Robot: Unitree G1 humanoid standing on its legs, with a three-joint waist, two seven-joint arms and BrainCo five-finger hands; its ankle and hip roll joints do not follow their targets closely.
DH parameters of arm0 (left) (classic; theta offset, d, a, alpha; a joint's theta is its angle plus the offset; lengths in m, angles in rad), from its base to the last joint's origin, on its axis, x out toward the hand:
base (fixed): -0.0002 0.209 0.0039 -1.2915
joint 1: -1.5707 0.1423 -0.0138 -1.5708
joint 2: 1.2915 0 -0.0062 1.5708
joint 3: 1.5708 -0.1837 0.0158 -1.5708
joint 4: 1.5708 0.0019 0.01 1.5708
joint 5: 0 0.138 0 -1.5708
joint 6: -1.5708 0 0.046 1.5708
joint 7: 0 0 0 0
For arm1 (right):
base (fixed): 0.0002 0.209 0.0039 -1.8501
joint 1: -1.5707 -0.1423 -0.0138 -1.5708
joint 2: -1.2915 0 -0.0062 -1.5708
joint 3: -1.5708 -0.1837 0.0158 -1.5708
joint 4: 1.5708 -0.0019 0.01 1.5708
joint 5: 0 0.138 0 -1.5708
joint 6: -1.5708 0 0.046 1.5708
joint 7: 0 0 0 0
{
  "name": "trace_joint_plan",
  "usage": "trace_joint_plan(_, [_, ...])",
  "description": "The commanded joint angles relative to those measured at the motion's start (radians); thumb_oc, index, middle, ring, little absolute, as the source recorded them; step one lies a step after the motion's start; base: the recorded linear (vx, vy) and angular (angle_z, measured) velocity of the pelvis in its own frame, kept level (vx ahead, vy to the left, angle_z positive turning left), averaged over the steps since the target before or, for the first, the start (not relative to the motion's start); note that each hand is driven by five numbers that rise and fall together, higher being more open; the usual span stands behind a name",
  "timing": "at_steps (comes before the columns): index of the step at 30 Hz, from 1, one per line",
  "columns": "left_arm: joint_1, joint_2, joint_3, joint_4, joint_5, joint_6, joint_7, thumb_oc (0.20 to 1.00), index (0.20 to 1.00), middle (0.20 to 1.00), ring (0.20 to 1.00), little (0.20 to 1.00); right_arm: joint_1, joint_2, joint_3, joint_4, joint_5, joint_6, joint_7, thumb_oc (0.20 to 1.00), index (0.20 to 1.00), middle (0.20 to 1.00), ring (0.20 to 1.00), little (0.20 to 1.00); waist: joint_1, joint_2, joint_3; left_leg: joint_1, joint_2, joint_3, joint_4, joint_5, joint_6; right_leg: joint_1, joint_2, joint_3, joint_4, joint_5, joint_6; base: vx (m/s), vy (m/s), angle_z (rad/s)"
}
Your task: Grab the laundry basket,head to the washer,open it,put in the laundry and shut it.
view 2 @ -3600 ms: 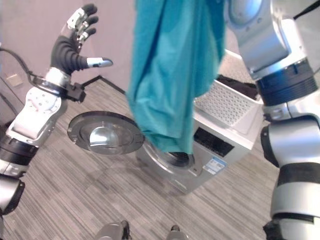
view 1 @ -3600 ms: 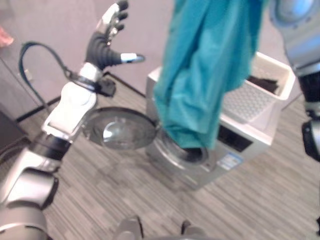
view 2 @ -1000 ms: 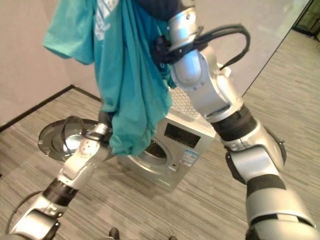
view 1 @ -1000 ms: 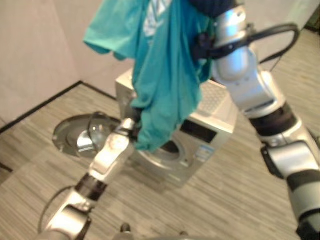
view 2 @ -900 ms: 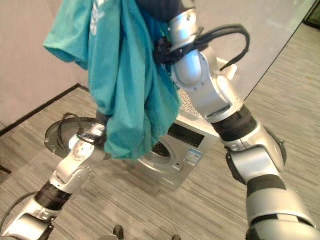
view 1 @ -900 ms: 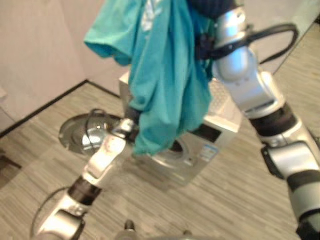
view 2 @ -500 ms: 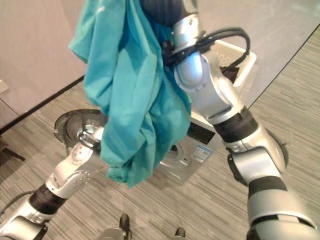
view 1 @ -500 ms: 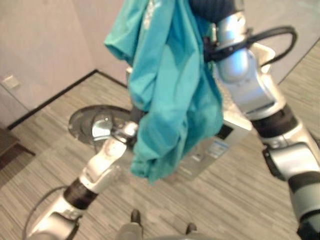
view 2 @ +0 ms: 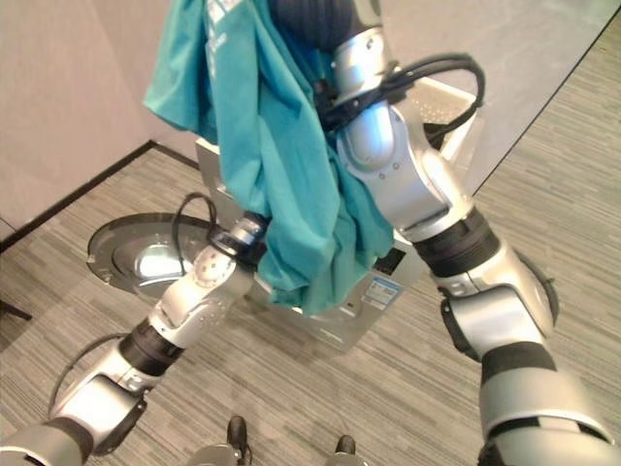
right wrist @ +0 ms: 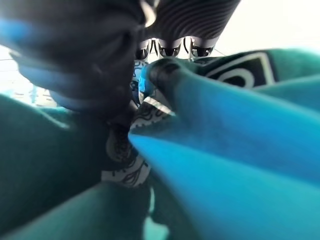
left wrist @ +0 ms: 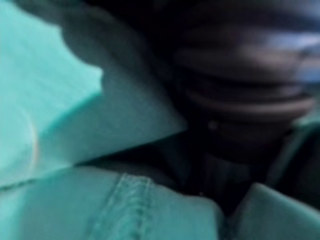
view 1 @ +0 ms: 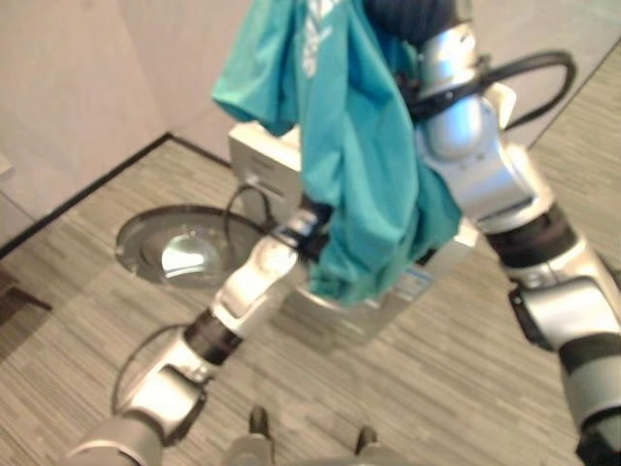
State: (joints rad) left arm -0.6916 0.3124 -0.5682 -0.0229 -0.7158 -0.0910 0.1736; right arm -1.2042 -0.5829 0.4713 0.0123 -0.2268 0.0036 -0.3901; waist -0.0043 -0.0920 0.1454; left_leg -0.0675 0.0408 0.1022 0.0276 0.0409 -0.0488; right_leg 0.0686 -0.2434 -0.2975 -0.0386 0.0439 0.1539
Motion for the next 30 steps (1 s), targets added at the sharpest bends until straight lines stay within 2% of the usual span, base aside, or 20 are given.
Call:
trace_joint_plan(1, [-0.119, -0.045, 0.013, 0.034, 0.039, -0.094, 0.011, 1.0, 1.0, 1.0, 1.0, 1.0, -0.066, 0.02, -0.033, -0.011, 0.027, -0.03, -0.021, 0.2, 0.2, 0.2, 0.2, 0.2, 0.013, -0.004, -0.07, 0.026, 0.003, -0.055, 0.002, -0.142, 0.058, -0.065, -0.007, 0.05, 0.096, -0.059, 0.0, 0.0, 0.0, 0.0])
trace_joint_plan(2, [-0.122, -0.045, 0.017, 0.036, 0.042, -0.097, 0.012, 1.0, 1.0, 1.0, 1.0, 1.0, -0.065, 0.016, -0.036, -0.011, 0.03, -0.031, -0.02, 0.2, 0.2, 0.2, 0.2, 0.2, 0.011, -0.004, -0.075, 0.03, 0.003, -0.054, 0.002, -0.144, 0.058, -0.063, -0.006, 0.051, 0.096, -0.06, 0.0, 0.0, 0.0, 0.0])
trace_joint_plan(3, [-0.123, -0.044, 0.018, 0.037, 0.044, -0.098, 0.01, 0.58, 0.58, 0.58, 0.58, 0.58, -0.062, 0.015, -0.037, -0.012, 0.032, -0.032, -0.019, 0.2, 0.2, 0.2, 0.2, 0.2, 0.011, -0.004, -0.075, 0.033, 0.003, -0.053, 0.0, -0.144, 0.058, -0.062, -0.005, 0.052, 0.096, -0.06, 0.0, 0.0, 0.0, 0.0])
trace_joint_plan(4, [-0.124, -0.044, 0.018, 0.041, 0.048, -0.096, 0.009, 0.561, 0.561, 0.561, 0.561, 0.561, -0.061, 0.013, -0.039, -0.014, 0.034, -0.033, -0.02, 0.2, 0.2, 0.2, 0.2, 0.2, 0.01, -0.004, -0.076, 0.034, 0.003, -0.052, -0.001, -0.145, 0.058, -0.061, -0.004, 0.053, 0.096, -0.061, 0.0, 0.0, 0.0, 0.0])
trace_joint_plan(5, [-0.124, -0.046, 0.019, 0.045, 0.05, -0.097, 0.01, 0.476, 0.476, 0.476, 0.476, 0.476, -0.059, 0.013, -0.042, -0.016, 0.035, -0.033, -0.018, 0.2, 0.2, 0.2, 0.2, 0.2, 0.009, -0.004, -0.078, 0.037, 0.004, -0.053, -0.001, -0.145, 0.059, -0.059, -0.004, 0.054, 0.095, -0.062, -0.001, 0.01, 0.008, -0.03])
trace_joint_plan(6, [-0.125, -0.046, 0.021, 0.049, 0.055, -0.096, 0.011, 0.2, 0.2, 0.2, 0.2, 0.2, -0.056, 0.011, -0.044, -0.019, 0.035, -0.033, -0.018, 0.2, 0.2, 0.2, 0.2, 0.2, 0.009, -0.004, -0.079, 0.04, 0.003, -0.052, -0.002, -0.146, 0.059, -0.057, -0.003, 0.054, 0.094, -0.062, -0.001, 0.01, 0.006, -0.03])
trace_joint_plan(18, [-0.103, -0.028, 0.058, 0.074, 0.139, -0.112, 0.026, 0.2, 0.2, 0.2, 0.2, 0.2, 0.011, -0.005, -0.078, -0.044, 0.047, -0.055, -0.009, 0.2, 0.2, 0.2, 0.2, 0.2, 0.007, -0.012, -0.095, 0.058, 0.01, -0.046, -0.016, -0.144, 0.054, -0.044, 0.008, 0.057, 0.081, -0.066, -0.003, 0.0, -0.004, -0.04])
trace_joint_plan(26, [-0.061, 0.024, 0.137, 0.085, 0.207, -0.129, 0.06, 0.2, 0.2, 0.2, 0.2, 0.2, 0.152, -0.013, -0.144, -0.124, 0.123, -0.104, 0.02, 0.2, 0.2, 0.2, 0.2, 0.2, 0.002, -0.011, -0.11, 0.074, 0.015, -0.04, -0.025, -0.143, 0.05, -0.038, 0.015, 0.064, 0.083, -0.072, -0.007, 0.0, -0.001, 0.0])
trace_joint_plan(27, [-0.056, 0.047, 0.163, 0.086, 0.224, -0.133, 0.071, 0.2, 0.2, 0.2, 0.2, 0.2, 0.2, -0.003, -0.166, -0.145, 0.15, -0.118, 0.03, 0.485, 0.485, 0.485, 0.485, 0.485, 0.002, -0.009, -0.114, 0.077, 0.017, -0.039, -0.024, -0.144, 0.05, -0.036, 0.015, 0.068, 0.083, -0.073, -0.008, 0.0, 0.0, 0.0])
trace_joint_plan(28, [-0.053, 0.048, 0.162, 0.085, 0.224, -0.133, 0.072, 0.2, 0.2, 0.2, 0.2, 0.2, 0.206, -0.002, -0.17, -0.15, 0.151, -0.116, 0.032, 0.878, 0.878, 0.878, 0.878, 0.878, 0.002, -0.01, -0.116, 0.078, 0.017, -0.039, -0.024, -0.144, 0.05, -0.035, 0.016, 0.068, 0.083, -0.073, -0.008, 0.0, 0.0, 0.0])
trace_joint_plan(29, [-0.056, 0.06, 0.176, 0.092, 0.238, -0.134, 0.079, 0.2, 0.2, 0.2, 0.2, 0.2, 0.23, 0.005, -0.178, -0.159, 0.161, -0.123, 0.036, 1.0, 1.0, 1.0, 1.0, 1.0, 0.001, -0.007, -0.117, 0.079, 0.018, -0.038, -0.024, -0.144, 0.05, -0.035, 0.016, 0.069, 0.082, -0.073, -0.008, 0.0, 0.0, 0.0])
trace_joint_plan(30, [-0.064, 0.083, 0.2, 0.111, 0.265, -0.135, 0.092, 0.2, 0.2, 0.2, 0.2, 0.2, 0.276, 0.015, -0.195, -0.18, 0.172, -0.127, 0.05, 1.0, 1.0, 1.0, 1.0, 1.0, -0.002, -0.003, -0.121, 0.083, 0.019, -0.035, -0.025, -0.144, 0.048, -0.034, 0.017, 0.072, 0.081, -0.074, -0.008, -0.01, 0.004, -0.03])
